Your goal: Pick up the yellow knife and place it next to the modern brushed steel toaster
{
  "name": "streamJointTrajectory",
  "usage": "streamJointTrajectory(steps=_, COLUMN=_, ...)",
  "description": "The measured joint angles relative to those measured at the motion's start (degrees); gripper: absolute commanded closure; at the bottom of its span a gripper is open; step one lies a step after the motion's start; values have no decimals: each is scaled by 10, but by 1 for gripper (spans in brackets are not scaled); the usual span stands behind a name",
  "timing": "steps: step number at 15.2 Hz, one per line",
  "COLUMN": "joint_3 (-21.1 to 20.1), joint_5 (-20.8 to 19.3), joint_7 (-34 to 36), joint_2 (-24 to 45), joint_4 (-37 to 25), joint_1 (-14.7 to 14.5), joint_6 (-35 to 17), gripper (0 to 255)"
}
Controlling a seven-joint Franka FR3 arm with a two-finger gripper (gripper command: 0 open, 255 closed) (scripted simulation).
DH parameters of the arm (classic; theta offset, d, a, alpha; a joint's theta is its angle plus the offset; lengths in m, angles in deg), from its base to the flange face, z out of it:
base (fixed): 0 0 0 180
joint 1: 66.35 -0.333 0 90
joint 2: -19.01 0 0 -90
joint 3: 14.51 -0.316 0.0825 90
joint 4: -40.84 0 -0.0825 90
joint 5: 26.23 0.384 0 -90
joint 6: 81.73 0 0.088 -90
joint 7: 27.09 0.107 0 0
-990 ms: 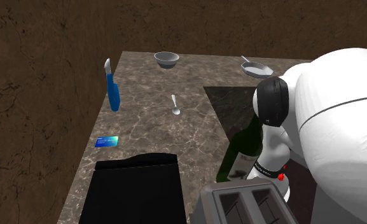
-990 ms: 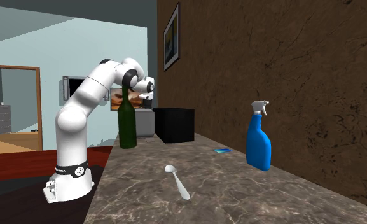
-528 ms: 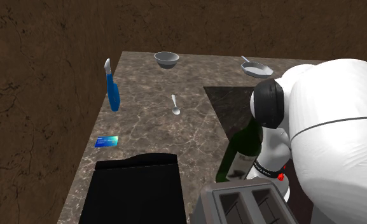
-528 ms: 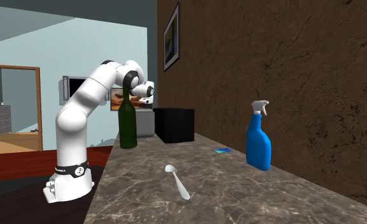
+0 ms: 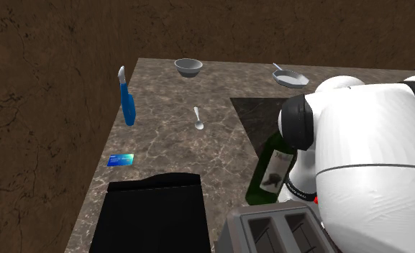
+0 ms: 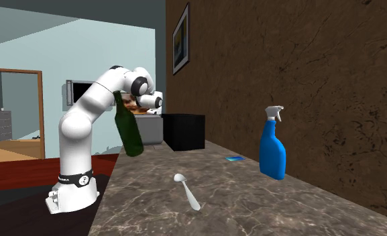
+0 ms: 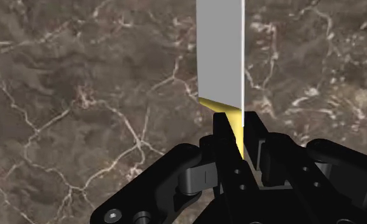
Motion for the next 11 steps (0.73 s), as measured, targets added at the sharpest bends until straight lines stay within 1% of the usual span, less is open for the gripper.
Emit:
streamJointTrajectory(steps=2, joint_3=3, joint_5=-3, joint_7=2, joint_2=4, joint_4=4, joint_1=-1, joint_6=-12, gripper=255)
streamJointTrajectory(steps=8, joint_3=2, joint_5=-4, joint_7=1, joint_2=6, joint_4=4, joint_1=-1, joint_6=-14, gripper=255)
streamJointTrajectory(steps=9, joint_3=2, joint_5=-4, joint_7=1, joint_2=6, joint_4=3, joint_1=-1, joint_6=-13, gripper=0)
streamJointTrajectory(steps=11, joint_3=4, joint_5=-5, joint_7=1, joint_2=11, joint_4=4, joint_1=-3, joint_6=-13, gripper=0)
